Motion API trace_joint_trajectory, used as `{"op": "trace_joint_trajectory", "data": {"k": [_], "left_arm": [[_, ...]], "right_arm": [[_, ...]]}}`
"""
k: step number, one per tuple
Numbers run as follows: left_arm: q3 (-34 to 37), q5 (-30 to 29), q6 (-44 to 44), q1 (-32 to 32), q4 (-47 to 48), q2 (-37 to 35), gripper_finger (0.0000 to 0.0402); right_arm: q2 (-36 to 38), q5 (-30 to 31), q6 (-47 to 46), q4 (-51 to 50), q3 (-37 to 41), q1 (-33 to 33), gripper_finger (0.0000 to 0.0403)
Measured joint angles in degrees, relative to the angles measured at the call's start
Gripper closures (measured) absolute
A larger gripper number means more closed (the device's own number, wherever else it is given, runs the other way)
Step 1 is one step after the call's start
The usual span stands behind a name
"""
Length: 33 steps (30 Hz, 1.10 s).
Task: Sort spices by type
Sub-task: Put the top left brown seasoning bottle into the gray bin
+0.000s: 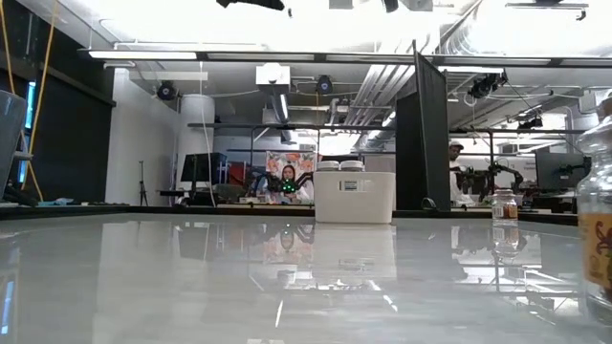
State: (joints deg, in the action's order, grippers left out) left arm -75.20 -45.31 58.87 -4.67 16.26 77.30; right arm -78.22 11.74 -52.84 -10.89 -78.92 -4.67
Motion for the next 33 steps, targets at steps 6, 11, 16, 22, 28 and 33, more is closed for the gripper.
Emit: {"op": "trace_joint_trajectory", "data": {"k": [6, 11, 16, 22, 28, 33], "left_arm": [[-0.02, 1.94, 5.29, 0.03, -15.15, 0.53, 0.0088], [-0.02, 3.51, 17.46, 0.57, -28.46, 2.18, 0.0087], [0.0, 3.86, 19.51, 0.96, -34.86, 4.46, 0.0087], [0.02, 3.79, -0.17, 0.75, -37.42, 3.92, 0.0087], [0.02, 9.15, -24.13, 0.92, -37.31, 3.26, 0.0087], [0.0, 10.94, -33.38, 0.92, -38.39, 4.39, 0.0087]], "right_arm": [[0.0, 5.24, -1.71, 13.61, -2.18, -0.23, 0.0217], [-1.14, 9.16, -6.92, 18.77, -2.18, -0.01, 0.0217], [-3.48, 9.25, -4.61, 23.08, -2.16, 0.55, 0.0217], [-3.65, 8.97, 1.43, 23.16, -2.16, 0.44, 0.0217], [-3.79, 7.55, 5.39, 25.8, -2.16, 0.48, 0.0217], [-4.58, 6.25, 6.91, 27.94, -2.12, 0.46, 0.0217]]}}
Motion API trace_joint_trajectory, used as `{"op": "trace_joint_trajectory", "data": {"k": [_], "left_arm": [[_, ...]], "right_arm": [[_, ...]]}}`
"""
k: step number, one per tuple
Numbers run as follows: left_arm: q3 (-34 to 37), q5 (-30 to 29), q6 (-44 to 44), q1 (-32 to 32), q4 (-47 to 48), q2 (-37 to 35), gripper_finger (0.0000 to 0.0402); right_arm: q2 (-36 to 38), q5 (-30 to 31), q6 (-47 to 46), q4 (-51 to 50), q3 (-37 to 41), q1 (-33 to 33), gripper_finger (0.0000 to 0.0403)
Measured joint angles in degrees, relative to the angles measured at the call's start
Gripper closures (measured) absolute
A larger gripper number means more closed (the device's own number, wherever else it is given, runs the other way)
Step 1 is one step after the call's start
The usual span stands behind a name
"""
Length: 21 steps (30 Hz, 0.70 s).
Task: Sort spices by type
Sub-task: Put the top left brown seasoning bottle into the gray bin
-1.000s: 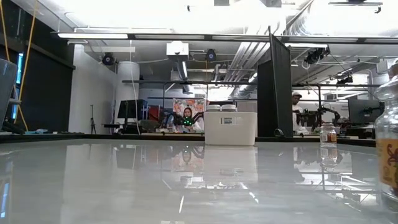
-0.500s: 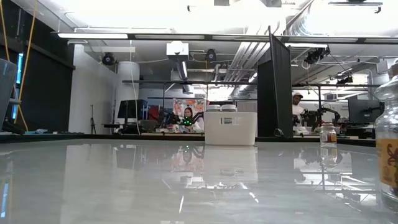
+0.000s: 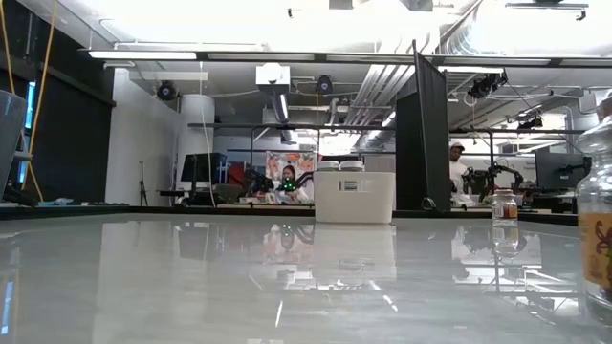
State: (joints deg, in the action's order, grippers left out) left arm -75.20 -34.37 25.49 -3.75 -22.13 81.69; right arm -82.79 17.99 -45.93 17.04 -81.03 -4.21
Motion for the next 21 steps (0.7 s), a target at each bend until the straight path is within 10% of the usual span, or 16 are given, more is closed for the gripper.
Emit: {"op": "trace_joint_trajectory", "data": {"k": [21], "left_arm": [[-0.04, -2.03, 1.83, 2.42, -11.63, 2.7, 0.0119]], "right_arm": [[-0.82, -2.55, 1.01, 4.17, 0.0, 0.09, 0.0217]]}}
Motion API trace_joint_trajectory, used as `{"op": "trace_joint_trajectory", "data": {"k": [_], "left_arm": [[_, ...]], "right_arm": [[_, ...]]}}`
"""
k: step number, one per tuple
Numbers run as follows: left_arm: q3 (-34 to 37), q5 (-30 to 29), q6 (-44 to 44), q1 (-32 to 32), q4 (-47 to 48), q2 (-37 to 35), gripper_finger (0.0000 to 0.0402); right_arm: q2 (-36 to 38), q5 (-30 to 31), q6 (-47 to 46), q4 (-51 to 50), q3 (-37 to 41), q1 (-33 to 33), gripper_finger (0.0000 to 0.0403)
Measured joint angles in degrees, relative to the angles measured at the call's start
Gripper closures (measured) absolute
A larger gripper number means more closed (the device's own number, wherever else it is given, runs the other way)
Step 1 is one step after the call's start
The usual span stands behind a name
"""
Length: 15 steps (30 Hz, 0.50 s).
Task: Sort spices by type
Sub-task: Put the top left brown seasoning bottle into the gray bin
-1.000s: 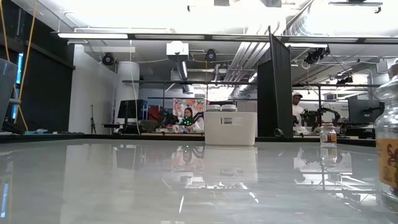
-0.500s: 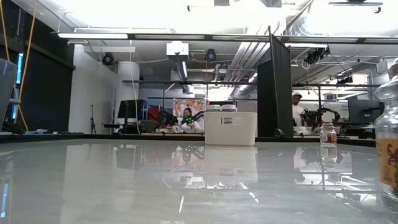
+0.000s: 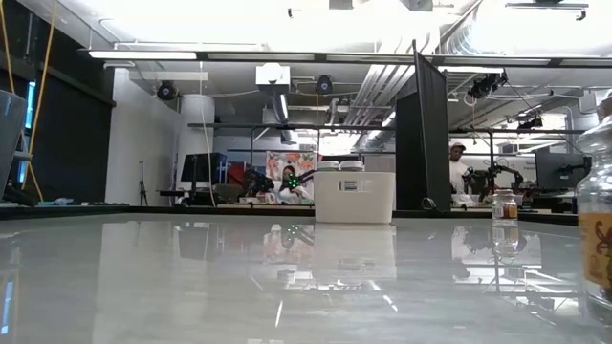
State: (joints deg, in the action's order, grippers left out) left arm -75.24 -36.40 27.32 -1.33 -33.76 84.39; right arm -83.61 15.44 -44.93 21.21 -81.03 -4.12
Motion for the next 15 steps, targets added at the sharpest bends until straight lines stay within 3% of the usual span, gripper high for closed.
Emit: {"op": "trace_joint_trajectory", "data": {"k": [12, 15], "left_arm": [[0.13, 0.31, 3.26, -0.19, -2.62, 2.02, 0.0292], [0.13, -0.82, 5.26, -0.25, -2.85, 1.95, 0.033]], "right_arm": [[0.14, -0.25, -1.01, 0.88, -0.02, 0.04, 0.0217], [0.24, -0.92, -1.56, 0.82, -0.07, 0.02, 0.018]]}}
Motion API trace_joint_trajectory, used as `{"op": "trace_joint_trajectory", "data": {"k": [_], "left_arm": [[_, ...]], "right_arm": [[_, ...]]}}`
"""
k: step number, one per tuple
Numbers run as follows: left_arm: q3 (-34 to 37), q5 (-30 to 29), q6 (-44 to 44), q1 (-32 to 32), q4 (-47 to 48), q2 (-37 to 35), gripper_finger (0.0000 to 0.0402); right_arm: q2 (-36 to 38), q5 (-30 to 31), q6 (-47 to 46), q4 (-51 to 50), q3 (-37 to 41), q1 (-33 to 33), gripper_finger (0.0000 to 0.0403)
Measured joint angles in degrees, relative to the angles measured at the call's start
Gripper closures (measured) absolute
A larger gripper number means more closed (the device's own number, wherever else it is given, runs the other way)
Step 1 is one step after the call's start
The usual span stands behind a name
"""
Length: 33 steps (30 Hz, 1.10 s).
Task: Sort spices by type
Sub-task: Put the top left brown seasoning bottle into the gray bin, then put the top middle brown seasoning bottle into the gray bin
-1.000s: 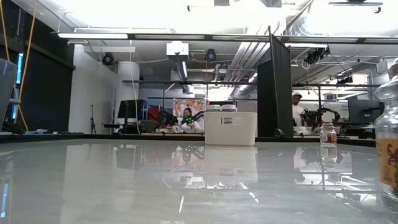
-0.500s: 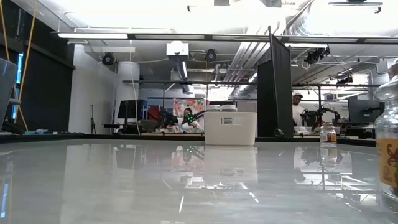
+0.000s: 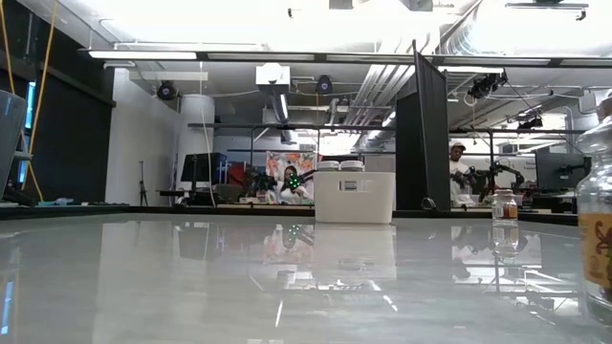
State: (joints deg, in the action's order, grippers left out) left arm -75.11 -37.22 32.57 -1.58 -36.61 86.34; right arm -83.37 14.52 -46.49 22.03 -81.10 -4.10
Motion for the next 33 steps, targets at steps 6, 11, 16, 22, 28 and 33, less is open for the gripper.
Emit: {"op": "trace_joint_trajectory", "data": {"k": [6, 11, 16, 22, 28, 33], "left_arm": [[0.0, -1.06, 0.56, -0.09, -0.23, -0.1, 0.0391], [-0.04, -0.61, 0.6, -0.57, -0.18, -0.1, 0.0397], [-0.06, -0.72, 0.45, -0.97, 1.02, -0.1, 0.0399], [-0.15, -3.04, -5.25, -1.73, 8.82, -0.1, 0.0401], [-0.14, -8.51, -15.21, -2.73, 38.2, -2.21, 0.0401], [5.69, -1.72, -34.87, -1.83, 51.97, -5.23, 0.0401]], "right_arm": [[0.13, -0.48, 0.29, -0.92, 0.02, 0.0, 0.01], [0.17, -0.74, 0.22, -1.03, 0.04, 0.02, 0.0095], [0.17, -0.61, -0.41, -1.31, 0.07, 0.02, 0.0093], [0.22, 0.52, -2.3, -7.4, 0.07, 0.02, 0.011], [3.47, -0.65, 1.63, -27.93, 0.22, -0.48, 0.0162], [7.71, 3.12, 2.98, -50.93, 0.03, 0.21, 0.0189]]}}
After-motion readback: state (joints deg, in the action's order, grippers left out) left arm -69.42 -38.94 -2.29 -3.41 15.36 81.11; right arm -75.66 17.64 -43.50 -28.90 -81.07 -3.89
